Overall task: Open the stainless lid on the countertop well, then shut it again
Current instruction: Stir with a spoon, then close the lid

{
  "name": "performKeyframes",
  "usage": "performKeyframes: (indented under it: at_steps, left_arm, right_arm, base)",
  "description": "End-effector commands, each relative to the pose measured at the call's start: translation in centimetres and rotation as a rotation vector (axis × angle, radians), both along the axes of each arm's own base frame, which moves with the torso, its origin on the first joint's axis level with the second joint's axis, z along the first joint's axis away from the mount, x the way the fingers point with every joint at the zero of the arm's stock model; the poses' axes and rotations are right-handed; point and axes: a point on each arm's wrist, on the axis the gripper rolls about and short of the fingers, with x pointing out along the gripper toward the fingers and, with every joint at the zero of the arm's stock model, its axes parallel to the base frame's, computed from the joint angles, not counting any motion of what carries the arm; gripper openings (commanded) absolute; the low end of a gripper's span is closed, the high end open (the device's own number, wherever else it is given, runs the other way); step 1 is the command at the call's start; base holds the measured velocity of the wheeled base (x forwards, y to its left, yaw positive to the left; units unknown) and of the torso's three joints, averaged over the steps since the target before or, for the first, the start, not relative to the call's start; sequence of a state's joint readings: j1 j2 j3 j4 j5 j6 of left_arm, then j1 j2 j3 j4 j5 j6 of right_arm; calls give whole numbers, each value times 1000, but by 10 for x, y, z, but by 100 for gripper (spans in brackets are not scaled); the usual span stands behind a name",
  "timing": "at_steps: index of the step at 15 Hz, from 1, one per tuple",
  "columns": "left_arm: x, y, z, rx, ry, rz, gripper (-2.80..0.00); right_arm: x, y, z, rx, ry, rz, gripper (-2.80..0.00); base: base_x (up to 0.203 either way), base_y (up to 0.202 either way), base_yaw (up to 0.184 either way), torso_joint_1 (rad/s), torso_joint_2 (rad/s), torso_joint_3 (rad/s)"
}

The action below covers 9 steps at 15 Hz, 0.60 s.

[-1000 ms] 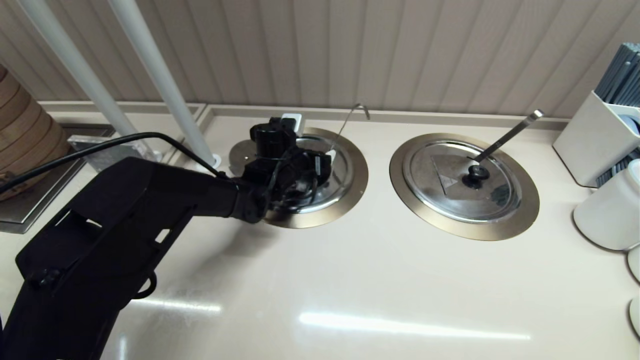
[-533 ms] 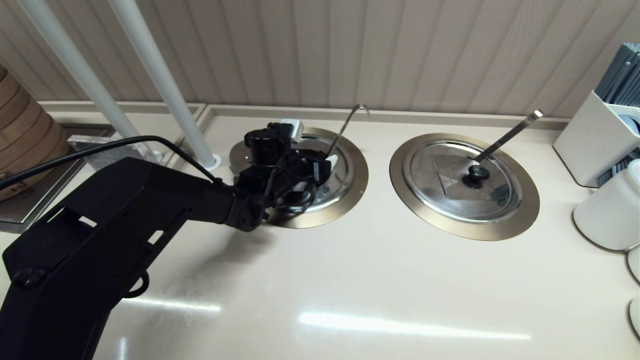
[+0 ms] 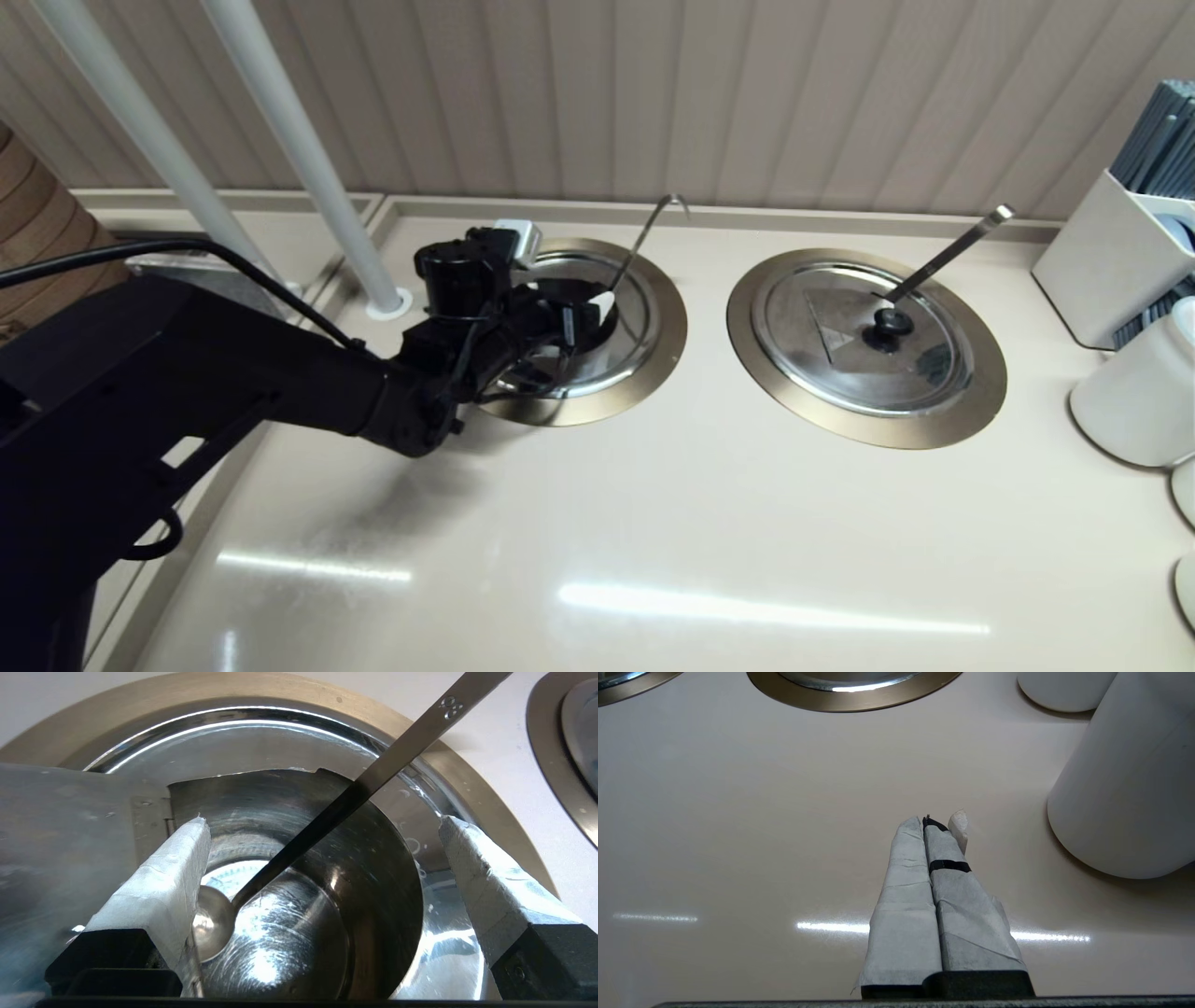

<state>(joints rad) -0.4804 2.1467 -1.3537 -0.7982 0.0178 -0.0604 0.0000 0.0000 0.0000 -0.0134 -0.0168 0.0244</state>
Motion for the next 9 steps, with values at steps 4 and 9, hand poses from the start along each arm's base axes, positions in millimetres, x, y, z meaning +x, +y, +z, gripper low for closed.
performKeyframes:
  at_steps: [4, 9]
  left_arm:
    - [-28, 41, 46, -73, -84, 147, 0]
    - [-37, 75, 85, -248, -31, 389, 0]
  right_arm:
    - [0, 0, -1, 0, 4, 0, -280]
    - [0, 0, -1, 0, 4, -2, -280]
  base:
    - [0, 0, 0, 0, 0, 0]
    - [0, 0, 0, 0, 0, 0]
